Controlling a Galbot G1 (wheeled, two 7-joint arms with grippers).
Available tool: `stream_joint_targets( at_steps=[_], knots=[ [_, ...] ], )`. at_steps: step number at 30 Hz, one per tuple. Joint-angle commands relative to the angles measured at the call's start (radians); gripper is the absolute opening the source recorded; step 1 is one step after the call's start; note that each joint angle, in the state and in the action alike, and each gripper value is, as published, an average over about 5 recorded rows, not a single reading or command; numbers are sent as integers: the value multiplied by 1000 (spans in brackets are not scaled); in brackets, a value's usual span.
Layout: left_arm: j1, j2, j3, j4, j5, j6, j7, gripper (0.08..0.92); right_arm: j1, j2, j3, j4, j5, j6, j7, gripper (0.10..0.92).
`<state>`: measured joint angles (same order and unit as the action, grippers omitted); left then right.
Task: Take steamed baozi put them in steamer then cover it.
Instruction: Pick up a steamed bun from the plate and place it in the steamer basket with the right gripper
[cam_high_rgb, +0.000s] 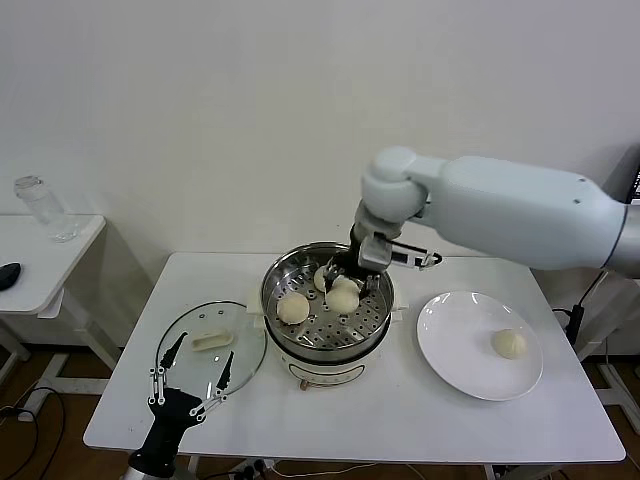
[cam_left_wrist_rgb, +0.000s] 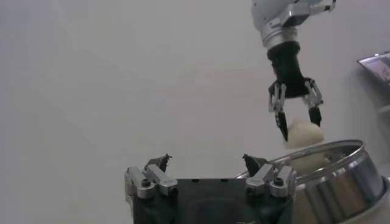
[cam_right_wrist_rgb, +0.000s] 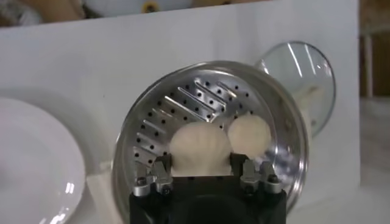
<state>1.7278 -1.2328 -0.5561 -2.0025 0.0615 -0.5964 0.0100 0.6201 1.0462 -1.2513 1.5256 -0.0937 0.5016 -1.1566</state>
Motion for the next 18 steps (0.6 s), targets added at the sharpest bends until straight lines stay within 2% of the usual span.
stream_joint_targets(
  at_steps=[1, 18],
  knots=[
    [4, -2, -2, -5, -3, -1, -2, 823, -87, 50, 15, 5, -168, 121, 24, 662],
    [13, -5, -21, -2, -5, -16, -4, 823, -140, 61, 20, 11, -219, 153, 10, 671]
  ],
)
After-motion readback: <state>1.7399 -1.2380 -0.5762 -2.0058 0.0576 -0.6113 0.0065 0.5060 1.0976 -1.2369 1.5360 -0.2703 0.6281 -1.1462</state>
